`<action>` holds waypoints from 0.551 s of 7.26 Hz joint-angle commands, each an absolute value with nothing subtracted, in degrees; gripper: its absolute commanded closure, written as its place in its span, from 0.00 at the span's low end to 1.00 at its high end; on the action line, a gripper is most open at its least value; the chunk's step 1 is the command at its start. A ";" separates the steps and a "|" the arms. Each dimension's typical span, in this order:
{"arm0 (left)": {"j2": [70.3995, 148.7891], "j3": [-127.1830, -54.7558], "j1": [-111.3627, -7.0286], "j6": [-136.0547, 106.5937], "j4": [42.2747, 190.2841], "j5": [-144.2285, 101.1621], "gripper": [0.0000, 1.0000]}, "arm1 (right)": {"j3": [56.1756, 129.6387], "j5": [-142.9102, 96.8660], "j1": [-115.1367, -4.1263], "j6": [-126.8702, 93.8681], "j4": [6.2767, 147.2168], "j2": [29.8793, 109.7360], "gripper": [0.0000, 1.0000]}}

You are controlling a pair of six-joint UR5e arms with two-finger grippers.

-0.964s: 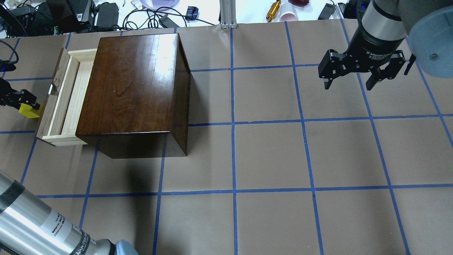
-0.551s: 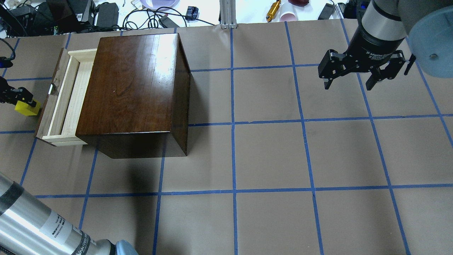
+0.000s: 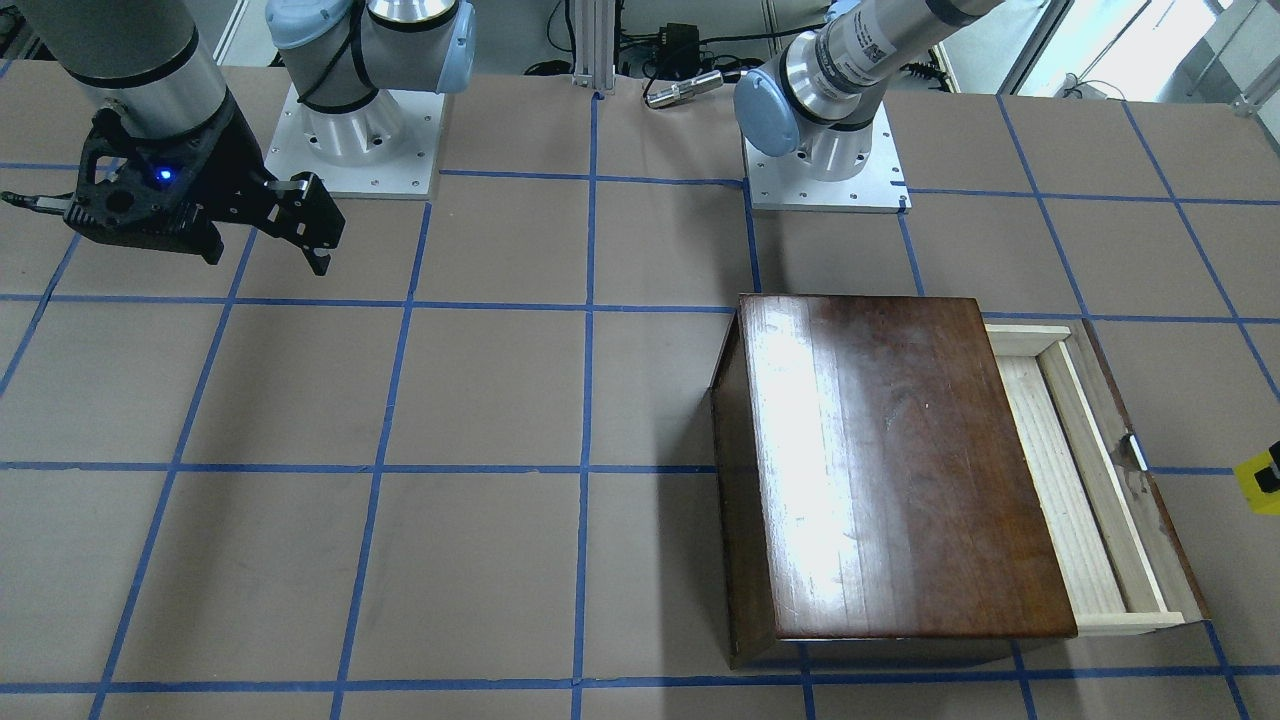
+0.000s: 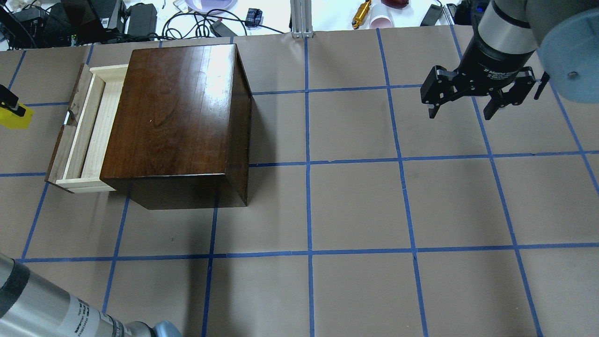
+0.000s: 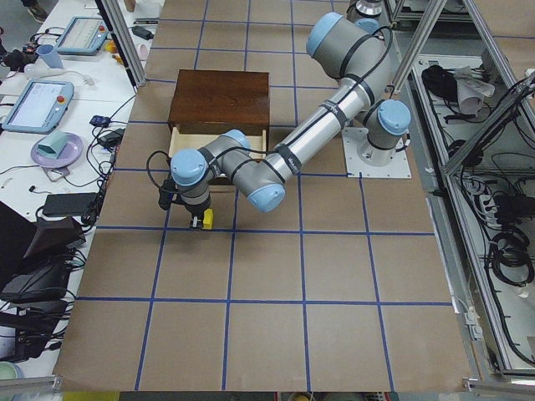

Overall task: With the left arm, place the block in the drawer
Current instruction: 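Carry the yellow cube with the left gripper over the open drawer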

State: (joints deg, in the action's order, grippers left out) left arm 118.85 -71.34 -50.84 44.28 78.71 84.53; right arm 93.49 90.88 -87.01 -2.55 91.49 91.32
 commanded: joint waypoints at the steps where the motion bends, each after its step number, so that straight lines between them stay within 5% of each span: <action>1: 113.49 -69.44 -55.26 39.50 85.15 84.38 1.00 | 93.43 90.88 -87.01 -2.55 91.49 91.32 0.00; 4: 110.83 -70.48 -62.47 30.35 87.45 84.38 1.00 | 93.43 90.79 -87.01 -2.55 91.49 91.32 0.00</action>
